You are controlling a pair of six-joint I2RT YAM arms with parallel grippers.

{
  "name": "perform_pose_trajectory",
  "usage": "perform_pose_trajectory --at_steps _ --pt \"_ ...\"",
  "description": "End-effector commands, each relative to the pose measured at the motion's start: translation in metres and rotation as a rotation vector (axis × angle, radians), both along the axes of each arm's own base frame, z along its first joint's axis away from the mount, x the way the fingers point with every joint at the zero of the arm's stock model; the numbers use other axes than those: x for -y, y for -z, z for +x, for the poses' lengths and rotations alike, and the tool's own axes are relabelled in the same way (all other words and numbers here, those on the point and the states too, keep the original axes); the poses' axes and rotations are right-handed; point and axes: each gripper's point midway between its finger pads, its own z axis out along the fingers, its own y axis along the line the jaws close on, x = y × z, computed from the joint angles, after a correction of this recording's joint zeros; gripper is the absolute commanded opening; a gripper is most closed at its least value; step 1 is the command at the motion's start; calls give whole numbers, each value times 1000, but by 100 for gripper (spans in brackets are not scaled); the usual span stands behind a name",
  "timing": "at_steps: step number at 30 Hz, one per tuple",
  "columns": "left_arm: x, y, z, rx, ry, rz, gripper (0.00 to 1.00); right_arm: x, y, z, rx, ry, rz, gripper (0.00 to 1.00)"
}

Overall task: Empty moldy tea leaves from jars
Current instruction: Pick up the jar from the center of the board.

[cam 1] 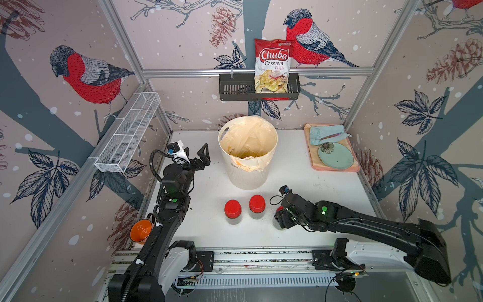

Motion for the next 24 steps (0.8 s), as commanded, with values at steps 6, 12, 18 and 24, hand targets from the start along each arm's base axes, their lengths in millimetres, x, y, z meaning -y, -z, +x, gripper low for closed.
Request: perform_pose_trajectory --at_steps 6,12,18,24 --pt "0 -4 -2 12 3 -7 96 1 -30 27 101 80 11 53" --pt "4 -9 -4 33 27 -3 96 7 -60 49 170 125 46 48" --pt "11 -13 -8 58 68 1 96 3 -105 65 270 101 149 47" --pt "15 -15 -10 71 96 2 96 -10 -143 73 347 30 236 46"
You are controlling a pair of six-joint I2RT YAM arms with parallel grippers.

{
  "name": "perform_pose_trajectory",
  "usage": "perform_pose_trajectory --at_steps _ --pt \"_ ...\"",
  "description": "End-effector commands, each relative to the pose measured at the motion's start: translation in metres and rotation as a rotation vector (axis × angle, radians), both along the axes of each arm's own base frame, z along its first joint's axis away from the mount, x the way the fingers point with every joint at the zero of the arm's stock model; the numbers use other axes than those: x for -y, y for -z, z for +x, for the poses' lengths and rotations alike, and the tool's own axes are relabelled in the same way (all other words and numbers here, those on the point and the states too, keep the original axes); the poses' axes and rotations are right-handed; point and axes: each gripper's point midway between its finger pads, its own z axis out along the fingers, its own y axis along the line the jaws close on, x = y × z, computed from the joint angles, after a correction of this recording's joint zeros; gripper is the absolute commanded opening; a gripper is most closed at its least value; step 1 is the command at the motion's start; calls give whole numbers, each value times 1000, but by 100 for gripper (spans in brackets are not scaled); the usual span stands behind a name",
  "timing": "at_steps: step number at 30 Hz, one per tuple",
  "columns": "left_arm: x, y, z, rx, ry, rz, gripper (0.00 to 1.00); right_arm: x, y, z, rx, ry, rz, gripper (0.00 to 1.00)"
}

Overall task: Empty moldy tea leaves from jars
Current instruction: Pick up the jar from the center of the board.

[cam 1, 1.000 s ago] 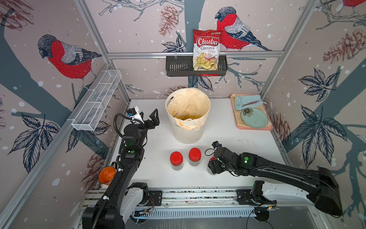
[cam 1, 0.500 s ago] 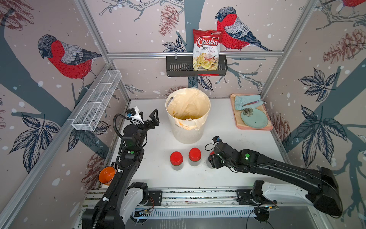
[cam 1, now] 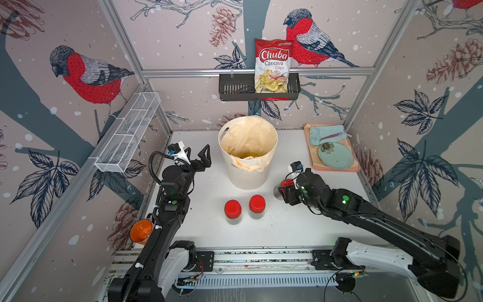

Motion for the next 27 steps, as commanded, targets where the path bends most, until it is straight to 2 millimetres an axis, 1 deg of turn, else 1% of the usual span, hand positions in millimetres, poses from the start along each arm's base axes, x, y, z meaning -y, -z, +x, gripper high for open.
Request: perform_pose_trajectory --at_steps 1,5,10,13,18,20,24,27 --pt "6 -11 -3 48 39 -4 96 -14 -25 6 78 -67 48 46" --pt "15 -15 -6 68 90 4 96 -25 -40 12 111 -109 75 46" --pt "33 -26 -19 133 203 32 96 -41 -58 9 137 -206 97 46" --pt "48 -38 -31 177 301 68 96 -47 -71 8 164 -248 107 46" --pt "78 -65 -60 280 507 173 96 -54 -95 7 213 -319 143 46" --pt "88 -70 -68 301 584 200 96 -59 -102 9 226 -343 157 46" --pt "105 -70 -71 302 688 274 96 -70 -118 16 266 -382 160 46" --pt "117 -71 -65 299 704 330 96 -78 -132 22 288 -422 173 46"
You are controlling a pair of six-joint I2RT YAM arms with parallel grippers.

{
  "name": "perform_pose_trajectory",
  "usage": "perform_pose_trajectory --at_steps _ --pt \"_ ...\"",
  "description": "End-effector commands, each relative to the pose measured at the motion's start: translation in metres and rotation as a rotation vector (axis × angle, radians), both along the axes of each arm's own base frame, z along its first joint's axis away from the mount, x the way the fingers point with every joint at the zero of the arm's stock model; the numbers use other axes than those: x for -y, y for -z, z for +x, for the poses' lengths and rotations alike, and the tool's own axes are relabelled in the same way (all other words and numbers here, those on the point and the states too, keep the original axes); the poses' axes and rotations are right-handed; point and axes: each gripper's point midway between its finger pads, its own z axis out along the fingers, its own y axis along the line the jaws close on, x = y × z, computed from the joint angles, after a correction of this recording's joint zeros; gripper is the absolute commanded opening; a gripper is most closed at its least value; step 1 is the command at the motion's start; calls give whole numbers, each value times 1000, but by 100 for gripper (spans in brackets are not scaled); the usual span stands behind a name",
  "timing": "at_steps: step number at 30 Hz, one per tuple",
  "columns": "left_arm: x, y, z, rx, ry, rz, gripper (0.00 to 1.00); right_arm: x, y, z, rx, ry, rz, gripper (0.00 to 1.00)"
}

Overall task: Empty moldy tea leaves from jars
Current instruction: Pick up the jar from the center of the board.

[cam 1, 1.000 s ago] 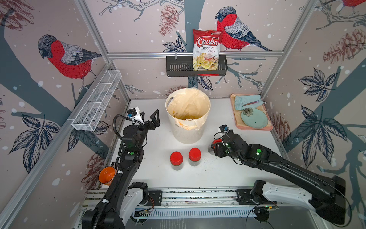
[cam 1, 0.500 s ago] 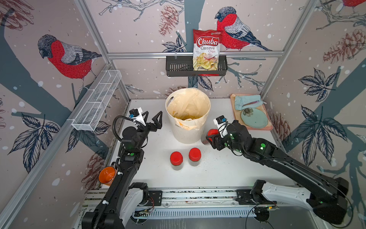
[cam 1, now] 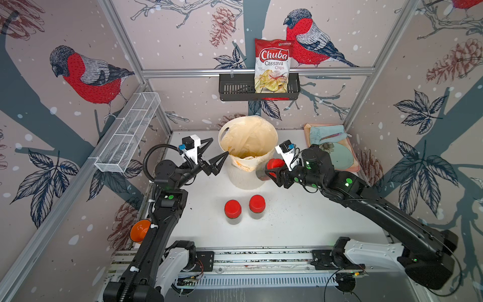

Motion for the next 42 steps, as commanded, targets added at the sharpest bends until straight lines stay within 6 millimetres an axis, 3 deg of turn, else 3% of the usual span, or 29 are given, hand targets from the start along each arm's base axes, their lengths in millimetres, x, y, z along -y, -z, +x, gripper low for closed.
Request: perform_pose_trajectory --at_steps 1,7,11,21,29,42 --pt "18 0 -4 51 63 113 96 -15 -32 3 85 -87 56 46" --pt "36 -12 -6 82 153 194 96 -30 -64 -2 132 -185 101 46" --pt "42 -18 -9 98 208 219 96 -40 -66 0 133 -218 101 46" --pt "58 -2 -11 79 332 285 96 -56 -93 6 219 -293 132 46" --pt "64 -9 -12 102 381 314 96 -68 -101 10 246 -384 159 46" --pt "70 2 -5 69 415 319 95 -79 -102 11 259 -488 177 46"
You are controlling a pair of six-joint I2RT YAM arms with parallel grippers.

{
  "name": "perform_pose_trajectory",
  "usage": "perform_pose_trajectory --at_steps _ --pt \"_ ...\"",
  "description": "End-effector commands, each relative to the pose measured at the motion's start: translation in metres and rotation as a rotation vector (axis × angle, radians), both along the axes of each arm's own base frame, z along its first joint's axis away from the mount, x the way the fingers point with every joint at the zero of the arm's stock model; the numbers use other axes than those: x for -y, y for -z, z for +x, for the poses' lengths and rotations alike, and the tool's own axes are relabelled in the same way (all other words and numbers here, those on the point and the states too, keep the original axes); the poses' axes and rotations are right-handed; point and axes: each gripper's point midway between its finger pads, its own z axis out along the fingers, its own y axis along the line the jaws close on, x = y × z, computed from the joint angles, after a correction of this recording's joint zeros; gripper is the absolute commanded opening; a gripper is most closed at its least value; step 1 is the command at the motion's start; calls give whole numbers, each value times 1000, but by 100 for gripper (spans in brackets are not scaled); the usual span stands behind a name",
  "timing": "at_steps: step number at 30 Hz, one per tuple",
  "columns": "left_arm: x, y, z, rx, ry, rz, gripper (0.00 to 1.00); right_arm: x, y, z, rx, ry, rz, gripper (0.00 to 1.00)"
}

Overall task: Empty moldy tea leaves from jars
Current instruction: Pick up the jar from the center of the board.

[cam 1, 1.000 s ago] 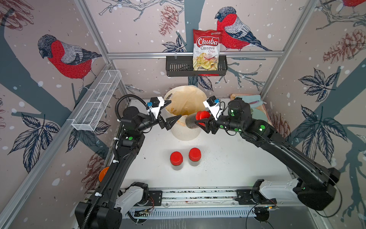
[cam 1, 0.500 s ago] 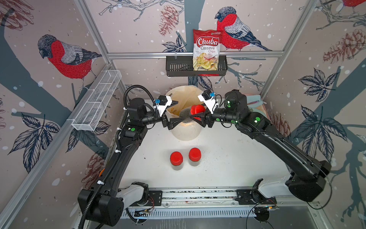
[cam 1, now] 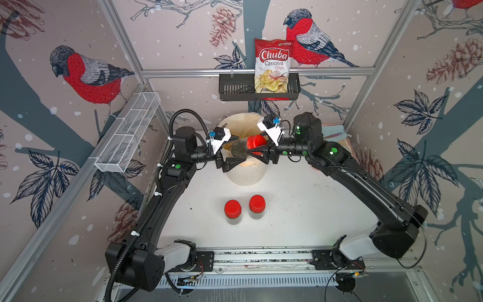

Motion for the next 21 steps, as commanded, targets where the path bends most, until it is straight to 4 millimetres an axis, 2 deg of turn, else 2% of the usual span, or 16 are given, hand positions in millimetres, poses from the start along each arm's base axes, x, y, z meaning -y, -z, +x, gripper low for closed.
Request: perform_pose_trajectory --at_steps 1,16,21 --pt "3 -5 -3 25 33 -7 95 -6 -12 -5 48 -59 46 46" --pt "6 2 -1 -13 65 -8 90 -11 -8 -12 67 -121 56 46" --pt "7 3 -2 -18 79 -5 84 -13 -6 -11 67 -129 54 46"
